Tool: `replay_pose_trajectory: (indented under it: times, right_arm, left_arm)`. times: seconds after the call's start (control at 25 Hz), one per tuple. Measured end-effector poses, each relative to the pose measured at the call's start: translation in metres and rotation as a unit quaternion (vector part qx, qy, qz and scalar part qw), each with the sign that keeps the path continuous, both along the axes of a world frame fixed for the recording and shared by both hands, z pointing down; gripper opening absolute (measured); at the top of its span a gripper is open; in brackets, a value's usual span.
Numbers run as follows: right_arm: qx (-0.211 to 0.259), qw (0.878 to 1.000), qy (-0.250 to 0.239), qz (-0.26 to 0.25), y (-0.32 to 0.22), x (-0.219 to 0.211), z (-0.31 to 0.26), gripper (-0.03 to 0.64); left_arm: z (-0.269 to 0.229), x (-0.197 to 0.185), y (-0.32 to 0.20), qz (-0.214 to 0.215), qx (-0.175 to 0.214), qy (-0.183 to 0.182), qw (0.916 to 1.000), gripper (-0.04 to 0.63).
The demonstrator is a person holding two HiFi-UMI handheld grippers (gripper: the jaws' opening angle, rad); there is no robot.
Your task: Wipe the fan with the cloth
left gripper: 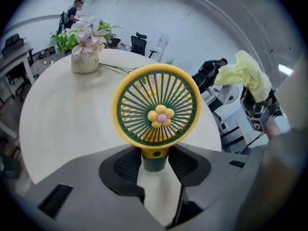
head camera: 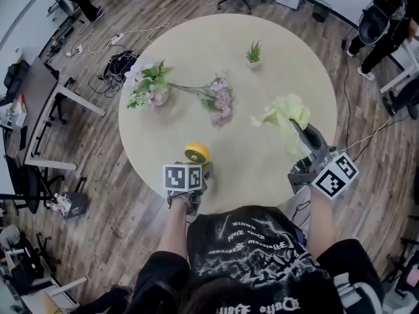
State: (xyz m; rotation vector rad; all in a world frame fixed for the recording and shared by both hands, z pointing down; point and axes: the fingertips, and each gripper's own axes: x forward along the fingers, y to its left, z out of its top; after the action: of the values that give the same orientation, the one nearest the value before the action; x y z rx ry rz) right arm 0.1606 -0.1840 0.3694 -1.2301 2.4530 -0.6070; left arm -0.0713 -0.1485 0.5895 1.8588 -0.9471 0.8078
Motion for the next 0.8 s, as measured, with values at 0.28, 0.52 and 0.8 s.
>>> replay_pose_trajectory:
  times: [0.28, 0.52, 0.8]
  right_arm:
    - [-0.017, 1.0, -0.005, -0.003, 0.01, 0.0, 0.006, 0.037]
    - [-0.025, 1.0, -0.003, -0.015, 0.007, -0.009, 0.016, 0.037]
    - [-0.039, 0.999, -0.005, -0.023, 0.013, -0.015, 0.024, 0.037]
  left_arm:
    - [0.025, -0.007, 0.011, 0.071, -0.025, -0.135, 0.9879, 0.192]
    - [0.044, 0.004, 0.006, 0.112, -0.021, -0.17, 0.9788, 0.19]
    - [0.04, -0.001, 0.01, 0.071, -0.004, -0.151, 0.986, 0.193]
